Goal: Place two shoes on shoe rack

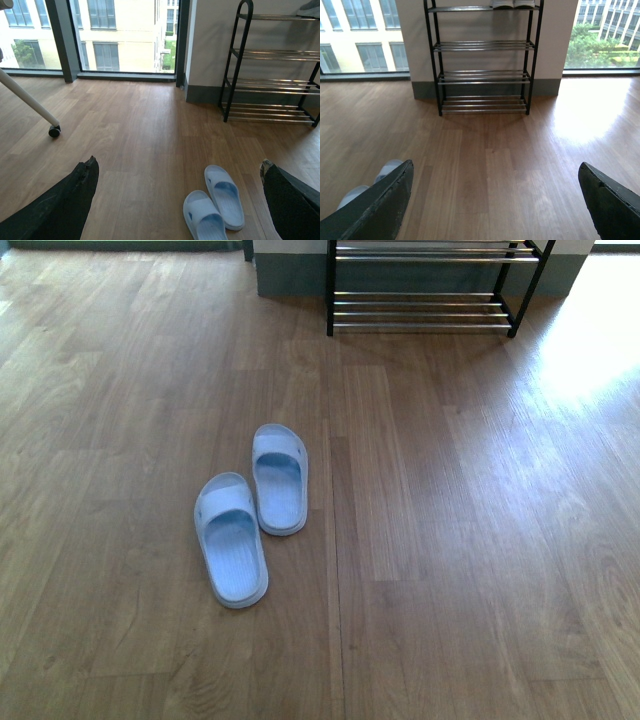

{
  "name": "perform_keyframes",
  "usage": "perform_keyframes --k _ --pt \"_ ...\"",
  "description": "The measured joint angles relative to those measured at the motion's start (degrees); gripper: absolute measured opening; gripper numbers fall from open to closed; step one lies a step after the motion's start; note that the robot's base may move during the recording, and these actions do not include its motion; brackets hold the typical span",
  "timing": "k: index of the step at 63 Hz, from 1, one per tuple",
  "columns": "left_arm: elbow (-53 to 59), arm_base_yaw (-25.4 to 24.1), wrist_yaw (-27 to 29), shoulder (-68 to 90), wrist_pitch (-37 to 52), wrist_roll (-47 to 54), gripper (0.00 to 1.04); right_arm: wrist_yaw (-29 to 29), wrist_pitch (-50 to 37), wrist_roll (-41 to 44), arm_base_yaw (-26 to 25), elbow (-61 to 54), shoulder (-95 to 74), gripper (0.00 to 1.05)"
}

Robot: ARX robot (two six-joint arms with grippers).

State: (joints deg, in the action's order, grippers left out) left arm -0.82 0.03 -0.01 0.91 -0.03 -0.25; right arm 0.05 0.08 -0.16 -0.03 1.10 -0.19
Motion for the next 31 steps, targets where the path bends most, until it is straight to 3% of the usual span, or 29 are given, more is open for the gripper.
perform_keyframes --k 29,31 --pt "0.00 0.00 0.00 0.00 0.00 0.00 0.95 -0.02 0.00 0.00 0.00 0.00 0.00 0.95" --pt "-1.09 1.51 5.53 1.51 -3.26 -2.97 0.95 -0.07 0.00 0.00 0.00 0.00 -0.11 0.95"
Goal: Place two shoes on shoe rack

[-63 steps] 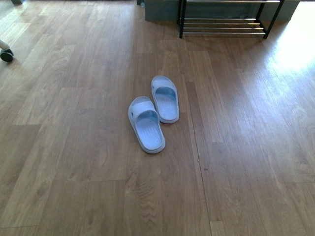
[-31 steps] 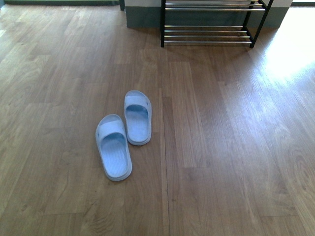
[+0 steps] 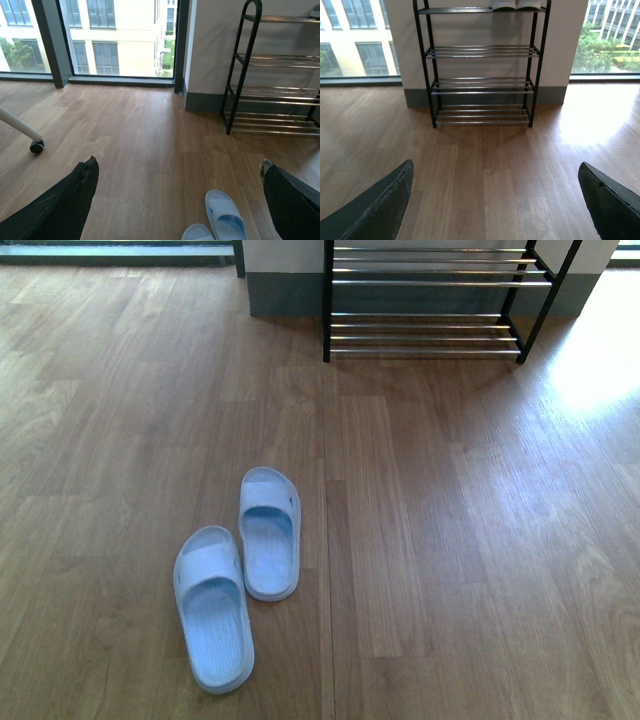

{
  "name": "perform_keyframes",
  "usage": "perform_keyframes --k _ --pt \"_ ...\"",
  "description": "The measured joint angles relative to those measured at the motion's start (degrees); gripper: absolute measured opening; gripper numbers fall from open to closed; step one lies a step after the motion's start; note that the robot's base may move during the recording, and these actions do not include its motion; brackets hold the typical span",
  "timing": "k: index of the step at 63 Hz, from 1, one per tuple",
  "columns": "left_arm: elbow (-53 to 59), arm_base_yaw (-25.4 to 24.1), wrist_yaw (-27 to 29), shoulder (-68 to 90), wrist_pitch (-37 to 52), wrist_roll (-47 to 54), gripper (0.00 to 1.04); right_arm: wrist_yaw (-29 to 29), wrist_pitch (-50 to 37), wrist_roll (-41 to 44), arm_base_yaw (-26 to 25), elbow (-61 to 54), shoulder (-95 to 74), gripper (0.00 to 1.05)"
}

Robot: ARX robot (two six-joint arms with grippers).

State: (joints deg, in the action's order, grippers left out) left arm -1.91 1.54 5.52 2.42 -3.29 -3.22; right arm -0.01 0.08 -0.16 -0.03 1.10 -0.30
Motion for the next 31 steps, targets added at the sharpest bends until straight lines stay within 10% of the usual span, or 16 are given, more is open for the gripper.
perform_keyframes --k 6,31 --pt "-6.91 6.58 16.74 16.63 -9.60 -18.05 0.95 0.02 0.00 0.00 0.00 0.00 0.00 0.95" --pt "-25.00 9.20 6.14 87.54 12.81 -12.22 0.95 0.02 0.00 0.00 0.02 0.00 0.07 0.95"
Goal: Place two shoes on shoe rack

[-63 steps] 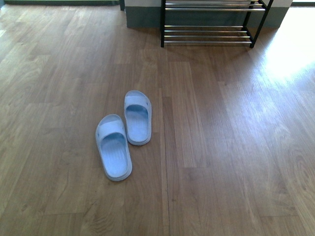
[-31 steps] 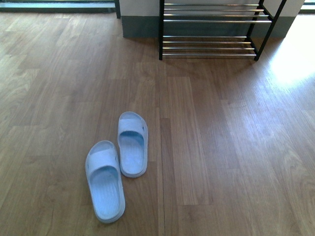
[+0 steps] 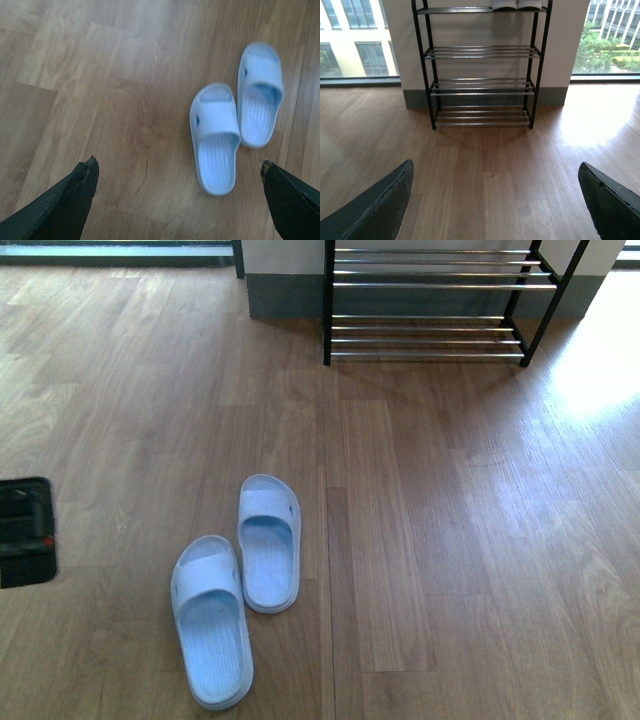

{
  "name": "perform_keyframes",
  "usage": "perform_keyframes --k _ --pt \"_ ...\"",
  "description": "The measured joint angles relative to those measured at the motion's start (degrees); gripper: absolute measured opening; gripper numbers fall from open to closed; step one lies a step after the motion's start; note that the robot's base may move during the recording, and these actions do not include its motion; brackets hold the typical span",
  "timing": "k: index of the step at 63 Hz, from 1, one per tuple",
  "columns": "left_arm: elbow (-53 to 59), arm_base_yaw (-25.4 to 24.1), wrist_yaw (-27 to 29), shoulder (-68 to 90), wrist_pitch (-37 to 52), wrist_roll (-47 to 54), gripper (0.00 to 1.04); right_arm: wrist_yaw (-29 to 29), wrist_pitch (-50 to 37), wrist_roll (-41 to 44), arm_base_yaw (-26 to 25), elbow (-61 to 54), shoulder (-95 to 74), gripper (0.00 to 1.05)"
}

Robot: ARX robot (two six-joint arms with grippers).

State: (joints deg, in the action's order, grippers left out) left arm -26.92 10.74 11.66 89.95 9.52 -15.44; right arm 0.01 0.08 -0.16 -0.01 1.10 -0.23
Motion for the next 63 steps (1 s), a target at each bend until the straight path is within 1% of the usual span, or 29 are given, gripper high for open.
perform_keyframes --k 2,8,19,27,37,51,63 --pt "-1.79 0.20 -1.09 3.52 -0.22 1.27 0.95 0.00 0.00 0.00 0.00 0.00 0.00 0.95" --pt "-7.06 0.57 -1.97 13.20 -0.13 6.54 0.95 0.00 0.00 0.00 -0.02 0.00 -0.02 0.95" --pt "-15.89 0.63 -1.57 29.20 0.42 13.57 0.95 0.00 0.00 0.00 0.00 0.00 -0.02 0.95" --pt "-22.01 0.87 -1.60 38.56 1.05 16.39 0.95 0.00 0.00 0.00 -0.02 0.00 -0.02 0.95" --pt "-28.41 1.90 -0.74 49.05 2.95 20.96 0.95 0.00 0.00 0.00 -0.02 0.00 -0.02 0.95" --pt "-36.54 3.21 -0.07 61.09 3.78 23.69 0.95 0.00 0.00 0.00 -0.02 0.00 -0.02 0.95" --pt "-41.55 4.74 0.83 68.50 7.96 26.56 0.95 0.00 0.00 0.00 0.00 0.00 -0.02 0.95"
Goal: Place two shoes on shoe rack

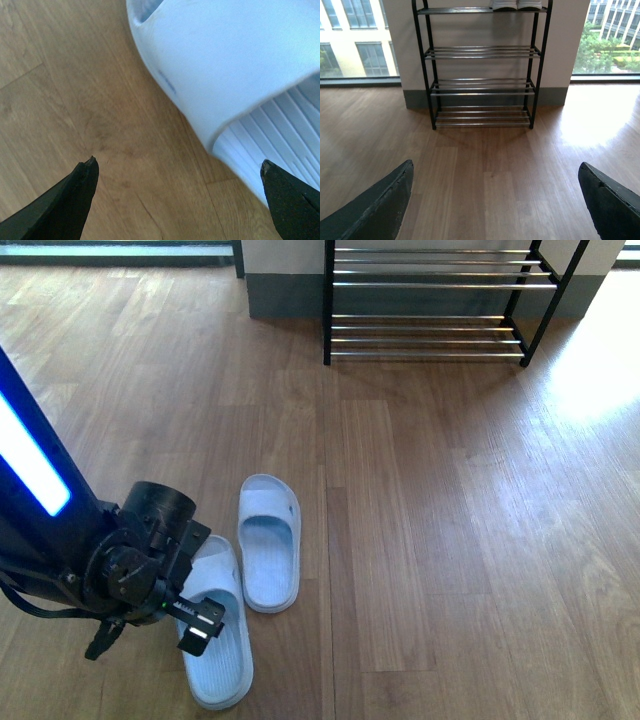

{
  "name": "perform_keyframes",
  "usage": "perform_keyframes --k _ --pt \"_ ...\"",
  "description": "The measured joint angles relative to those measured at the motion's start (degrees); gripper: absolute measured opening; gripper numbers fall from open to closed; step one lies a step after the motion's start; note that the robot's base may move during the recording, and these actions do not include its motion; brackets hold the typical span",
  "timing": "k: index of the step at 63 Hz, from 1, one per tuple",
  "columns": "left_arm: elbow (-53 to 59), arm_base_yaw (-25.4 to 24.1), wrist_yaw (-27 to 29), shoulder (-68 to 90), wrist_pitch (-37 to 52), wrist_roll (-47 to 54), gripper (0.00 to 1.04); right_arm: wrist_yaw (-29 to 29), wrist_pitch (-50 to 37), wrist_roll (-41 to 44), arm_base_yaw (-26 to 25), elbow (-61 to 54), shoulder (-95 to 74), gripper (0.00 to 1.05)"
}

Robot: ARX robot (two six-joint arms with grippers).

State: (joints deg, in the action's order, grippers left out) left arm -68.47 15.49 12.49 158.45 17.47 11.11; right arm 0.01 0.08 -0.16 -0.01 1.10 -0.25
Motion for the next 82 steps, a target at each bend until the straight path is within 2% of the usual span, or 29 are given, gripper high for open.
perform_keyframes --k 15,37,47,82 --pt "-5.07 0.37 1.90 5.70 1.05 2.29 0.95 0.00 0.00 0.00 0.00 0.00 0.00 0.95" --pt "-7.91 0.09 4.48 9.46 8.96 3.56 0.95 0.00 0.00 0.00 0.00 0.00 0.00 0.95" --pt "-8.13 0.00 5.70 9.55 9.84 3.19 0.95 0.00 0.00 0.00 0.00 0.00 0.00 0.95" --pt "-8.79 -0.94 8.79 10.62 3.08 3.06 0.07 0.00 0.00 0.00 0.00 0.00 0.00 0.95"
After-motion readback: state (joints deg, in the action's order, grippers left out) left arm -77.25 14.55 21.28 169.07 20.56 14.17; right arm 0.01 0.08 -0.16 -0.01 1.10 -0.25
